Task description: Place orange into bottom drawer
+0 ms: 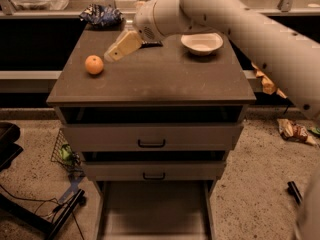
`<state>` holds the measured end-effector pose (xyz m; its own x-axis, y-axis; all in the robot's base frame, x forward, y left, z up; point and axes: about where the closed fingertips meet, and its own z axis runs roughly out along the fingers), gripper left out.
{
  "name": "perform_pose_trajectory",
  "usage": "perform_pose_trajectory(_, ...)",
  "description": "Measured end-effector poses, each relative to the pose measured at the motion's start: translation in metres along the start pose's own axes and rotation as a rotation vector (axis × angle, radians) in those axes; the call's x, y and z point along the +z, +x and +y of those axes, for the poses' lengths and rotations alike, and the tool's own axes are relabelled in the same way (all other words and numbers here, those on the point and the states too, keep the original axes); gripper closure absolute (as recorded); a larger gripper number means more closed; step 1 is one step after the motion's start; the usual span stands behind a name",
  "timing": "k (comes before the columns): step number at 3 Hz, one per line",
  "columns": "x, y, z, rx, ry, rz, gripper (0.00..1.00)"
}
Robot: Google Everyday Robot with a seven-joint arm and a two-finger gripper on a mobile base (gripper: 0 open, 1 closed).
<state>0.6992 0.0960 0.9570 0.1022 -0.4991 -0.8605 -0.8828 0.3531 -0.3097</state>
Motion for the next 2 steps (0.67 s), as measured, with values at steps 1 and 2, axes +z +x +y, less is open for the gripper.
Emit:
perform_pose_trajectory(1, 0.042, 0.021, -0.007, 0.049, -0.025, -0.045, 0.00)
perform_pose_trajectory(2, 0.074, 0.033, 0.000, 0.095, -0.063, -0.091, 0.00)
